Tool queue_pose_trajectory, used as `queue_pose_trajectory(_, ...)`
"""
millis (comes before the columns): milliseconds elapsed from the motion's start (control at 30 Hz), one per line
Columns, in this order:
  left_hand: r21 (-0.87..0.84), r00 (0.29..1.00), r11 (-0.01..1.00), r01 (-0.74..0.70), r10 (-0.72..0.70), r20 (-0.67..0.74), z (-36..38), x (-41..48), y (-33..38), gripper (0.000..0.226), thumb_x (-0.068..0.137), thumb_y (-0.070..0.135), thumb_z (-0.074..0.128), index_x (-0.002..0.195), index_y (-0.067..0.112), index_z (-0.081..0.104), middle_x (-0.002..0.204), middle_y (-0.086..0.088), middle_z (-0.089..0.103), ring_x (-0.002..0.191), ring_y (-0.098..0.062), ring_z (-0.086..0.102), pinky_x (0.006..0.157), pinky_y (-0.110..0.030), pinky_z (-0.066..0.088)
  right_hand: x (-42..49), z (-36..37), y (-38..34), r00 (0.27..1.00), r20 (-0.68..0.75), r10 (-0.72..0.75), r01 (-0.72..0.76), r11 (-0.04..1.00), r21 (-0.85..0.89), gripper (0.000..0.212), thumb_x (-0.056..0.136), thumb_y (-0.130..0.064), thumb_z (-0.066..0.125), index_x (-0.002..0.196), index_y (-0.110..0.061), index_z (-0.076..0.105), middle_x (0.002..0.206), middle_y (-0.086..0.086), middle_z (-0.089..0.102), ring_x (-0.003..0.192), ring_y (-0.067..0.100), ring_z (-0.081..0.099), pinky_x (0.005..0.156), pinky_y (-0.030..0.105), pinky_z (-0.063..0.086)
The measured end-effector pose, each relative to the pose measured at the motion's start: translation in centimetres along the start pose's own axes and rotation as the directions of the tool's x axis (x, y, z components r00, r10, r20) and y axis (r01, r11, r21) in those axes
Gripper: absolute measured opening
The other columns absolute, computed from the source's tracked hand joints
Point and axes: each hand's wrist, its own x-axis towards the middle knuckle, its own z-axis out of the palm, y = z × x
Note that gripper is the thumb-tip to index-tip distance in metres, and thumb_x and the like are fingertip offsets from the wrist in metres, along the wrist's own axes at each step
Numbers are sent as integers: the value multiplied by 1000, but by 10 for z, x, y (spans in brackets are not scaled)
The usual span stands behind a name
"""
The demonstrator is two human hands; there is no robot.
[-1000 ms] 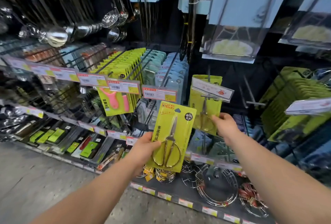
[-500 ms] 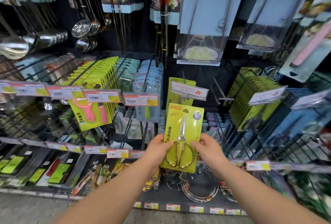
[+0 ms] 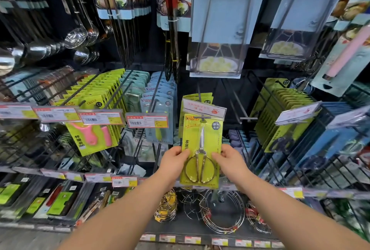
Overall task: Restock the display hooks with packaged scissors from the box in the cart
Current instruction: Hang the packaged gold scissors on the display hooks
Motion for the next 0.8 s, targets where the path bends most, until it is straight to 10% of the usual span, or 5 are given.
queue_pose_trajectory(400, -63, 992, 998, 14, -22, -121, 1, 6, -9, 23, 95, 22, 52, 85, 3, 59, 76, -11, 56, 72, -20, 54, 67, -33, 46, 11, 3, 8, 996, 40, -78, 78, 997, 14, 25, 93, -16, 54, 71, -17, 42, 62, -7, 37, 51, 6, 31, 46, 14, 29)
queue_pose_trajectory(800, 292, 988, 956, -22, 65, -139, 5, 45, 12, 10, 95, 19, 52, 89, 10, 49, 72, -1, 49, 62, -12, 44, 56, -28, 35, 64, 5, 8, 1000, -1, 20, -20, 995, -99, 15, 92, -23, 56, 98, -9, 59, 77, 0, 57, 71, 17, 52, 64, 27, 40)
